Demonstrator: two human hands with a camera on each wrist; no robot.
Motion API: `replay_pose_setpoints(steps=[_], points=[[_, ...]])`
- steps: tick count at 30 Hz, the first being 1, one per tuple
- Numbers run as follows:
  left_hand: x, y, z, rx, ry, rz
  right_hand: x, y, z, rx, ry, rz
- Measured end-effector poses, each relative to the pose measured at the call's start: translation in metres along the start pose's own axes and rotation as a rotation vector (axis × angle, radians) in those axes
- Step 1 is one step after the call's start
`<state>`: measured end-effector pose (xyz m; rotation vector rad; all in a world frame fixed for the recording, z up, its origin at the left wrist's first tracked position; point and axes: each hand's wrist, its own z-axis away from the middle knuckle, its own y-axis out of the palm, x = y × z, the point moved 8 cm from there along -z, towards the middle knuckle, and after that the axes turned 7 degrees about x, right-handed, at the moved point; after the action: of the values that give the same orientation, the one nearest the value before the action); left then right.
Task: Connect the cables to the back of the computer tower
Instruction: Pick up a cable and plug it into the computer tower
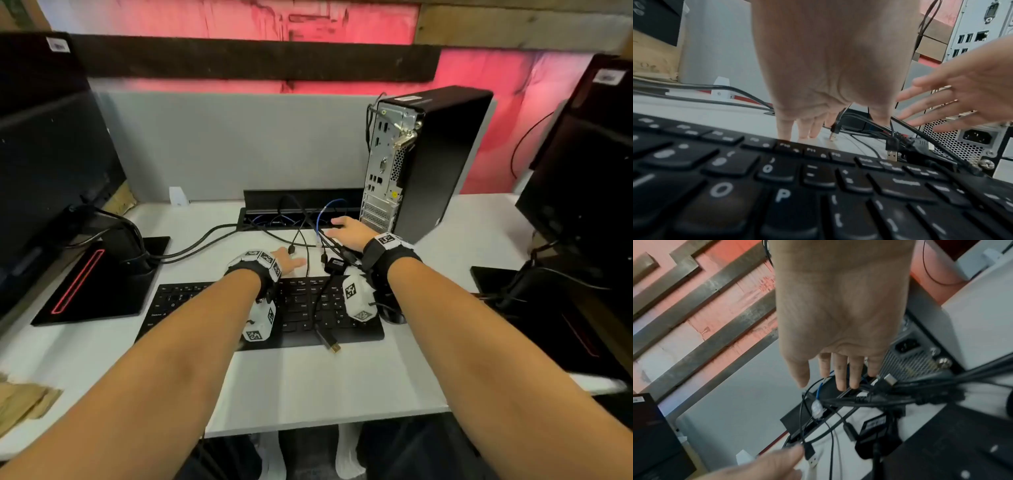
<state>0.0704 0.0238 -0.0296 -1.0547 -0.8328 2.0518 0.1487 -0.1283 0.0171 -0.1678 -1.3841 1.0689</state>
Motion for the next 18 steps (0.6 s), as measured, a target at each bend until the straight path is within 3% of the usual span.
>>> replay_pose_setpoints(steps=[3,7,13,18], points=[[-0.006,-0.003,0.0,-0.008,0.079,0.189,-0.01,0.019,-0.014,0.058,0.072,0.044],[-0.011,0.005,-0.01,0.035,0.104,0.171,-0.03,0.041,-0.02,0.012,0.118,0.262],[-0.009,0.002,-0.016,0.028,0.068,0.07,-0.045,0.032,-0.023,-0.159,0.04,-0.097],[-0.005,0.015,-0.021,0.089,0.038,-0.032,-0.021,0.018,-0.003,-0.063,-0.087,-0.425]])
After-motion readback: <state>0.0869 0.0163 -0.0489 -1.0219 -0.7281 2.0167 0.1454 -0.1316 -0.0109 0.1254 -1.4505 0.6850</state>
